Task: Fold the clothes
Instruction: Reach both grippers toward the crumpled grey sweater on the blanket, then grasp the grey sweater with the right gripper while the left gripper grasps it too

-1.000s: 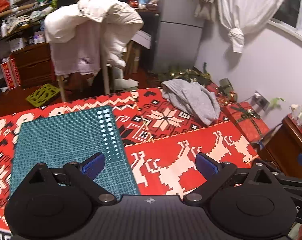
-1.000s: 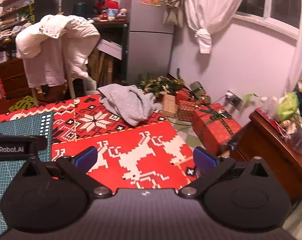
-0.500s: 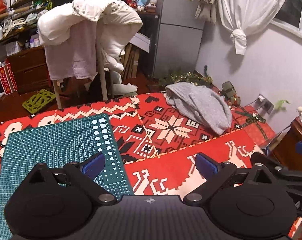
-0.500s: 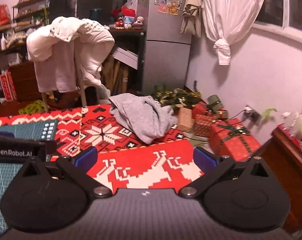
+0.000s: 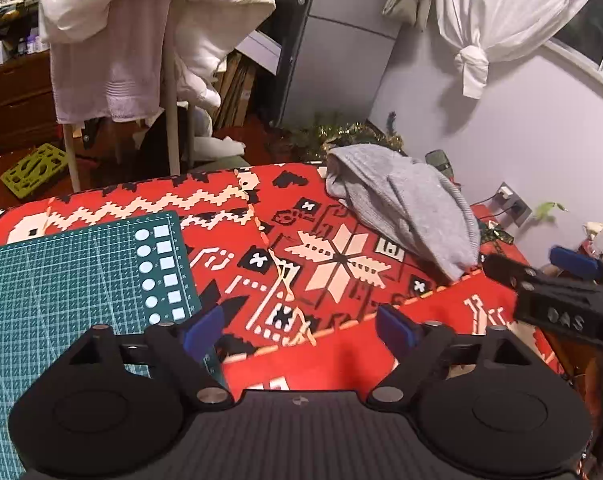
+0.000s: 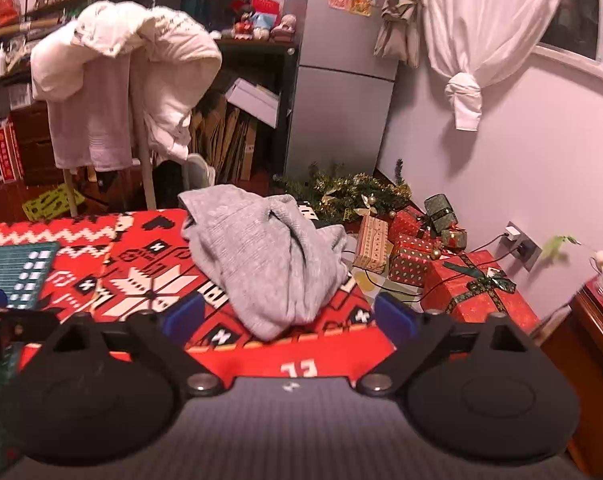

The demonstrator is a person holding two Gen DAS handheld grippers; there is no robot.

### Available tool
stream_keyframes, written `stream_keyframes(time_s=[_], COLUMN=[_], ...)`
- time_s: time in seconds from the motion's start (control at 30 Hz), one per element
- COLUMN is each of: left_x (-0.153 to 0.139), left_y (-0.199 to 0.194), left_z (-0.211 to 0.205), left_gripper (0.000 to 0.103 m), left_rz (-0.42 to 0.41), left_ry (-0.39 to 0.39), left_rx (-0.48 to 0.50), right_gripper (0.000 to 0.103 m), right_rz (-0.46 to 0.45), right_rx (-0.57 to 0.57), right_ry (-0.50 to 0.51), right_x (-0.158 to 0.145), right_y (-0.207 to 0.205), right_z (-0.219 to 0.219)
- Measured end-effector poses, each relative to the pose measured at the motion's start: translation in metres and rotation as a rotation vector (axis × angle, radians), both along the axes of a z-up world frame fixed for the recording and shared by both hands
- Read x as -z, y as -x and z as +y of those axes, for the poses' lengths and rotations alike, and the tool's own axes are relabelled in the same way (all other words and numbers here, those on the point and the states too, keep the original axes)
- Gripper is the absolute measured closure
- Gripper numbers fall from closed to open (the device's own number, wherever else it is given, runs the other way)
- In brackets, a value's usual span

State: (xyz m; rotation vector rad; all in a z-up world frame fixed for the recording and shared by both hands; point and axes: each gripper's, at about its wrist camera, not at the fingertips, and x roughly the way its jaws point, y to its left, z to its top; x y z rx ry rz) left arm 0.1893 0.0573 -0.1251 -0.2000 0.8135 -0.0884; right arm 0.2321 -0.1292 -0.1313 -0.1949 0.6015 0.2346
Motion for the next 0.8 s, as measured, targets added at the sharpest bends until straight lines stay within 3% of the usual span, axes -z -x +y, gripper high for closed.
stream_keyframes(time_s=[0.27, 0.33, 0.4, 0.43, 0.5, 0.6, 0.67, 0.8], left_x=[0.013, 0.017, 0.019, 0.019, 0.018, 0.015, 0.011, 0.000], left_y=[-0.022, -0.025, -0.025, -0.024, -0.021, -0.015, -0.008, 0.013], left_z=[0.009, 0.012, 0.015, 0.016, 0.017, 0.020, 0.022, 0.027], left_gripper=[0.029, 0.029, 0.031, 0.035, 0.059, 0.079, 0.087, 0.088], left_rz=[0.034, 0.051, 0.059, 0.060, 0.060, 0.059, 0.051, 0.034], left_ry=[0.053, 0.063, 0.081, 0.086, 0.088, 0.097, 0.102, 0.100], left_rx=[-0.001, -0.012, -0.011, -0.006, 0.008, 0.017, 0.024, 0.039], right_gripper=[0.022, 0.029, 0.051, 0.054, 0.063, 0.077, 0.080, 0.083], right_rz=[0.066, 0.099, 0.143, 0.152, 0.130, 0.096, 0.102, 0.092], right_rx=[-0.004, 0.008, 0.010, 0.003, -0.004, -0.034, -0.061, -0.112], right_ry=[0.020, 0.010, -0.022, -0.043, -0.019, 0.014, -0.010, -0.045], right_x=[0.026, 0.035, 0.044, 0.046, 0.047, 0.043, 0.039, 0.029], right_y=[-0.066, -0.079, -0.091, -0.092, -0.088, -0.074, -0.065, -0.035], right_z=[0.016, 0.019, 0.020, 0.021, 0.028, 0.038, 0.041, 0.045])
